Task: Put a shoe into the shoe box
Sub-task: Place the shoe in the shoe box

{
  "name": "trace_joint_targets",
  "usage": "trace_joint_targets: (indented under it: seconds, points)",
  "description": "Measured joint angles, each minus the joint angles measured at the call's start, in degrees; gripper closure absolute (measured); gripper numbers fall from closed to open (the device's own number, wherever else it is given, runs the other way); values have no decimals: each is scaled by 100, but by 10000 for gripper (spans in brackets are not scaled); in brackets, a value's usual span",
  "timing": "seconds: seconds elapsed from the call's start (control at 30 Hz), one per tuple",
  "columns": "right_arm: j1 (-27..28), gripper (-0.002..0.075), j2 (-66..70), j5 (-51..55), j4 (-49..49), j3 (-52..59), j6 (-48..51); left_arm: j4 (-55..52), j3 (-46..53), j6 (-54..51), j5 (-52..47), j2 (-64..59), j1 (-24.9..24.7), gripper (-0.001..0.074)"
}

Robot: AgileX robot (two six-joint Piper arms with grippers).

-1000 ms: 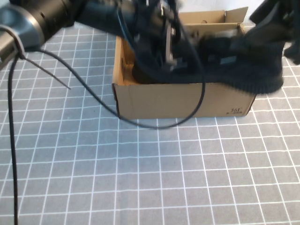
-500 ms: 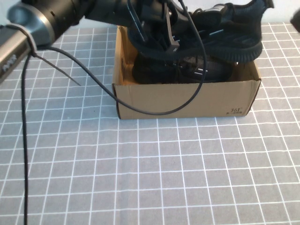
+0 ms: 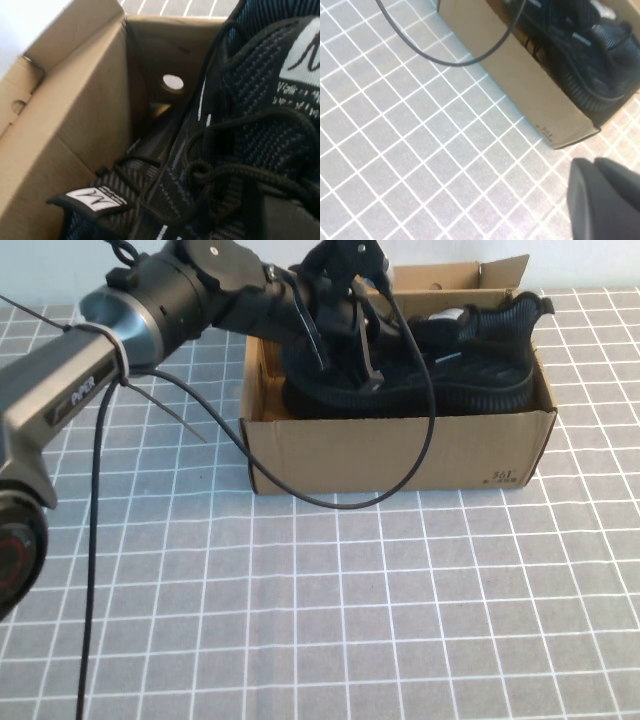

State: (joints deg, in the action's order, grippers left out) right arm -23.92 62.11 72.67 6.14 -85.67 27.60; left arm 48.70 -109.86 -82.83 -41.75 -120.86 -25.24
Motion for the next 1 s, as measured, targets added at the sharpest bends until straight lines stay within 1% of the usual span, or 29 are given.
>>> trace_joint_targets:
  seconds: [0.47, 0.8, 1.0]
  points:
    - [0, 742, -102, 0, 152, 19, -12, 145, 0, -39, -19, -426, 36, 716]
    - [0, 742, -102, 0, 164, 19, -24, 295, 0, -104, -391, -587, 55, 716]
    - [0, 742, -102, 0, 240, 19, -24, 310, 0, -135, -452, -609, 55, 717]
